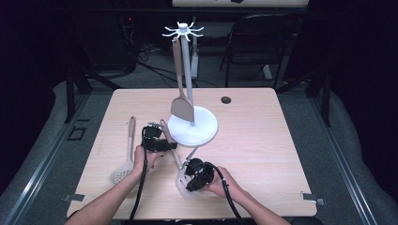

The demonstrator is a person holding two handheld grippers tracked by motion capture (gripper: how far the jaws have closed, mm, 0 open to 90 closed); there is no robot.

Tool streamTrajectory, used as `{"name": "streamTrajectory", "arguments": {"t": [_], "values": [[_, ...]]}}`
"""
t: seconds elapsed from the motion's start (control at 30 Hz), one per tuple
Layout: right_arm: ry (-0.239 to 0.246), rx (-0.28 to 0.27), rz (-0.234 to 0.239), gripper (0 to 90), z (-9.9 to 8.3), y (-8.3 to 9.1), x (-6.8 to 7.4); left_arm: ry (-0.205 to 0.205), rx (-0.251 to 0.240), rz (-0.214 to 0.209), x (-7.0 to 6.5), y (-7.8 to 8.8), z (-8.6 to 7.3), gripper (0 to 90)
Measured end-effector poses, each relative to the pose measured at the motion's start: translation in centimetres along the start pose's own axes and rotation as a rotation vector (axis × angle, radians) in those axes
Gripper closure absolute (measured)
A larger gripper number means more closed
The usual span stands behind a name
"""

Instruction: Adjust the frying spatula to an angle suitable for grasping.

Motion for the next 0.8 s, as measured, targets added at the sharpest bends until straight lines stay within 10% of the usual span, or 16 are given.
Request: {"name": "streamTrajectory", "arguments": {"t": [0.2,0.8], "values": [[-0.011,-0.015,0.019,73.1,0.2,0.2,0.1,0.008,-0.051,-0.026,-0.5,1.0,0.3,57.9],[-0.128,-0.249,-0.150,57.5,3.9,2.1,-2.1,-0.035,-0.132,-0.028,-2.0,2.7,0.9,61.9]]}}
Point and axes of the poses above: each handheld gripper's, and its own axes: y roughly backward along the jaws, z roughly out of its top, x roughly to its left, the point moved 6 cm from there along -y, roughly forward along the jaws, and after that the axes turned 8 degrees about -y, right-handed, at the moved point
